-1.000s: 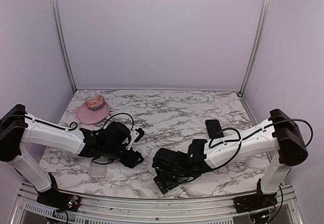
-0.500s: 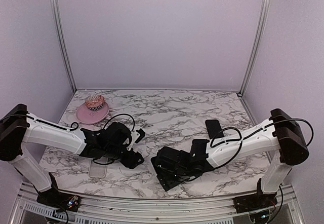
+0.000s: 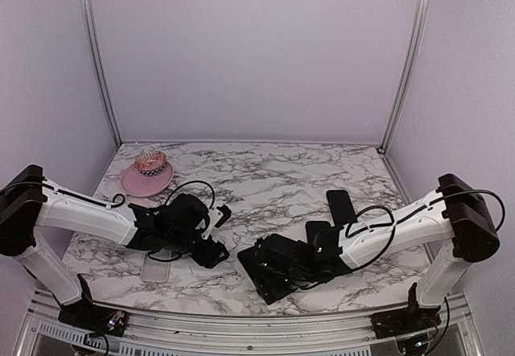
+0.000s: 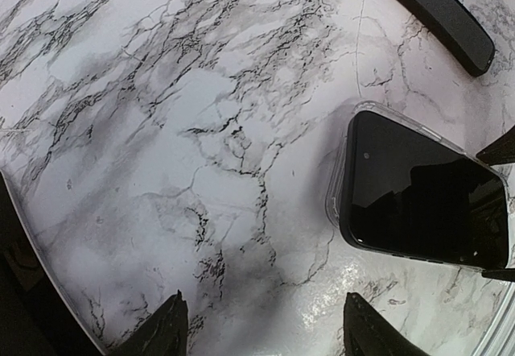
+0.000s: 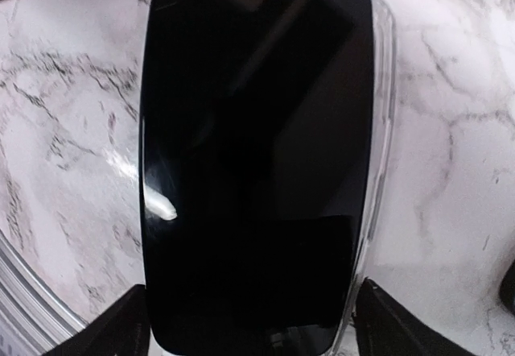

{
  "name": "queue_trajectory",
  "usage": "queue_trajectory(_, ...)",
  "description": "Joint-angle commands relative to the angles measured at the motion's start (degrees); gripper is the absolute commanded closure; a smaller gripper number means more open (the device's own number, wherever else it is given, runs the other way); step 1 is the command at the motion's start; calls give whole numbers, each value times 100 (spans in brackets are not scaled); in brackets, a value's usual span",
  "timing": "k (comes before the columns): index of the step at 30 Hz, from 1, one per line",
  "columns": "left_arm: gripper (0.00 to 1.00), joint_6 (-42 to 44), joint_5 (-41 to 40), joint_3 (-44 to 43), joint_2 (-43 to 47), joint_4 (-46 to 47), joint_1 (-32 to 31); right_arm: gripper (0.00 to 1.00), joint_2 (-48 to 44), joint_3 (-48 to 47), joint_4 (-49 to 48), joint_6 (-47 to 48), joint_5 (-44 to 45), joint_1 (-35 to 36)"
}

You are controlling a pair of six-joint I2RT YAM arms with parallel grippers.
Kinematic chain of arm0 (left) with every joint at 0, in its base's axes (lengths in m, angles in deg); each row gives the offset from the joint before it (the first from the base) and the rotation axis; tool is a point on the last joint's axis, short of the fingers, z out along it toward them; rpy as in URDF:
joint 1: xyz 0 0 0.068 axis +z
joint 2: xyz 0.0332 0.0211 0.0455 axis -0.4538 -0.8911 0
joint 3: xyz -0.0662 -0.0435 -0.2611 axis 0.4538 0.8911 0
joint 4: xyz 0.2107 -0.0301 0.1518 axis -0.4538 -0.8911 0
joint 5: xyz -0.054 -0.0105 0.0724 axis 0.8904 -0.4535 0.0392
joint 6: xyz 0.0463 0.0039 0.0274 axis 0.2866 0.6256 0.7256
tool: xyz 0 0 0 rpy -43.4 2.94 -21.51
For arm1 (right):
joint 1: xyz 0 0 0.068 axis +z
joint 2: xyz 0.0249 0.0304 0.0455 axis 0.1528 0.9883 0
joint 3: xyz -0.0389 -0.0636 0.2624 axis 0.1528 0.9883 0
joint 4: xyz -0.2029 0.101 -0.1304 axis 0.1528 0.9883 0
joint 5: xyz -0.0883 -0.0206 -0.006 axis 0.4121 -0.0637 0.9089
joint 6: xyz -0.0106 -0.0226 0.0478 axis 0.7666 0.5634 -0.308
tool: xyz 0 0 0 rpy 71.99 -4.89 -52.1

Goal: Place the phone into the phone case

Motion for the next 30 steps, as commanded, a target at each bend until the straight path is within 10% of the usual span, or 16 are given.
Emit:
queue_trajectory(1, 33, 146, 23, -228, -106, -20, -27, 8, 225, 22, 619, 205, -291, -82)
queue_trajectory(8, 33, 258, 558, -442, -293, 58, -33, 1, 2, -434, 683, 390, -413, -125)
queue_trajectory(16, 68, 444, 814, -451, -289, 5, -352, 6, -841, -137, 139, 683, -969, -878)
queue_trajectory(24, 88, 414, 246, -798, -714, -422, -354, 69, -324, -328, -146, 360, -98, -1773)
queue_trajectory(30, 87, 559, 80, -1006, -974, -459, -354, 93, 551, -707, -290, 750, 12, -1730)
